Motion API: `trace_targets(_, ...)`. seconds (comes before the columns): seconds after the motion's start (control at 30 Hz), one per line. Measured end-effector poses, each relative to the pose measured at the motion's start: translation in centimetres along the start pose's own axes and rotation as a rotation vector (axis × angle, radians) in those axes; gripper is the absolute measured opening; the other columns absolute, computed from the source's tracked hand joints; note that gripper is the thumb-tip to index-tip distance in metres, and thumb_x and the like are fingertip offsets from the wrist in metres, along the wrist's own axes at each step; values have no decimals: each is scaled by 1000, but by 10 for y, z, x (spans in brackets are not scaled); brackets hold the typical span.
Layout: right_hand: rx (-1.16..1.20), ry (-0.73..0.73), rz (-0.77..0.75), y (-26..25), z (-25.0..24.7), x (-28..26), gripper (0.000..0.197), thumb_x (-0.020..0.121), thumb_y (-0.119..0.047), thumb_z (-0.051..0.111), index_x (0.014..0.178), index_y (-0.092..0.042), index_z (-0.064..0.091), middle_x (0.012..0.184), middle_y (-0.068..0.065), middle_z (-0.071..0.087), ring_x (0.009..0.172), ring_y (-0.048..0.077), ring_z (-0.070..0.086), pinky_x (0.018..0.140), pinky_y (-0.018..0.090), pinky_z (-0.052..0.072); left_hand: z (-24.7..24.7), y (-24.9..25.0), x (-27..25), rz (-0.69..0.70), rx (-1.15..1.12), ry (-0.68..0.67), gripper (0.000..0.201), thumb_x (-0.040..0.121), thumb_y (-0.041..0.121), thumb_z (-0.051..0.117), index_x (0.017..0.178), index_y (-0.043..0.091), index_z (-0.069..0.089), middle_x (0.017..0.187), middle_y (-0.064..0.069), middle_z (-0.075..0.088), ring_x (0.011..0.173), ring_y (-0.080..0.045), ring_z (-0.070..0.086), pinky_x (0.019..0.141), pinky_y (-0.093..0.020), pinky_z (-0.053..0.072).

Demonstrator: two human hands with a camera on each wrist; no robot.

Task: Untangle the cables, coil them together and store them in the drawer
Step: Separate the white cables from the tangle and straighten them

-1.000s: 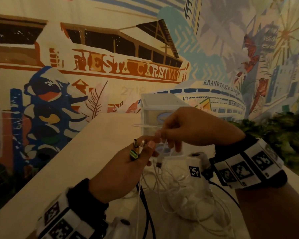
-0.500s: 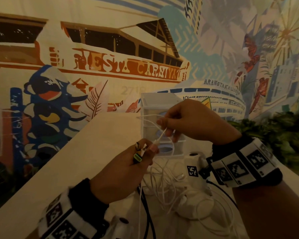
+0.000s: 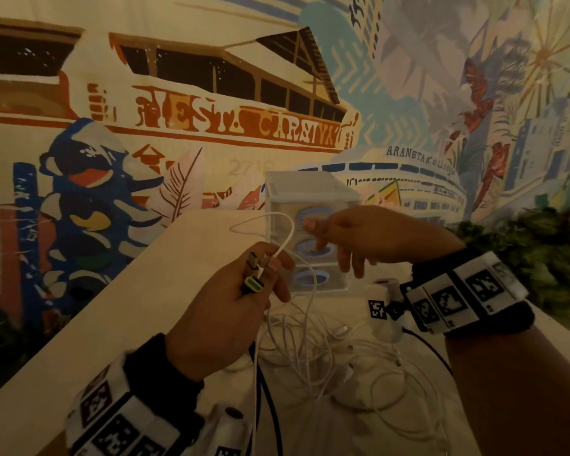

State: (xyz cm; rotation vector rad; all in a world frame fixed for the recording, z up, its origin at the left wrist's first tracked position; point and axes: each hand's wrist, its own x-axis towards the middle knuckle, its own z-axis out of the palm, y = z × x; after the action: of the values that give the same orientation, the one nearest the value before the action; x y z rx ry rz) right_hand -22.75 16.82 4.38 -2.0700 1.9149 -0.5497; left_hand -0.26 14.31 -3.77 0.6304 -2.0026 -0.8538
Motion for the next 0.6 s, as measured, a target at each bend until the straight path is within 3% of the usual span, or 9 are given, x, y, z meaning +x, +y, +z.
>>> trace_targets(0.13, -147, -197, -35, 1, 22, 12, 47, 87, -69, 60, 102, -26, 74, 77, -10, 76, 66, 2, 72, 75, 28, 56, 1, 3, 0, 32, 21, 16, 26, 97, 44, 38, 99, 34, 62, 81, 2, 69, 69, -14, 58, 68, -25, 50)
trace_targets(0.23, -200, -173, -64, 4, 32, 21, 30, 87, -51, 72, 94, -23, 76, 81, -7, 76, 73, 6, 70, 80, 33, 58, 0, 3, 1, 51, 55, 33, 27, 101, 46, 37, 96, 35, 61, 80, 2, 69, 68, -12, 59, 68, -24, 50)
trace_targets(0.43, -93, -21, -95, 14, 4, 12, 26, 94, -45, 67, 87, -22, 78, 82, -7, 77, 71, 4, 69, 78, 31, 56, 0, 7, -2, 24, 55, 25, 27, 99, 42, 37, 94, 29, 60, 80, 4, 68, 69, -37, 53, 65, -42, 47)
trace_targets(0.5, -45, 37, -113, 15, -5, 5, 28, 96, -46, 64, 85, -24, 77, 80, -11, 77, 69, 3, 68, 76, 27, 54, 0, 8, -2, 31, 87, 32, 26, 100, 40, 36, 94, 30, 59, 78, 5, 68, 67, -31, 56, 66, -42, 49)
trace_targets(0.6, 57, 103, -137, 16, -13, 0, 32, 98, -46, 60, 89, -20, 75, 80, -12, 77, 70, 9, 71, 82, 31, 55, -1, 6, -1, 30, 129, 36, 26, 100, 43, 35, 95, 32, 58, 76, 9, 68, 65, -23, 58, 69, -43, 52)
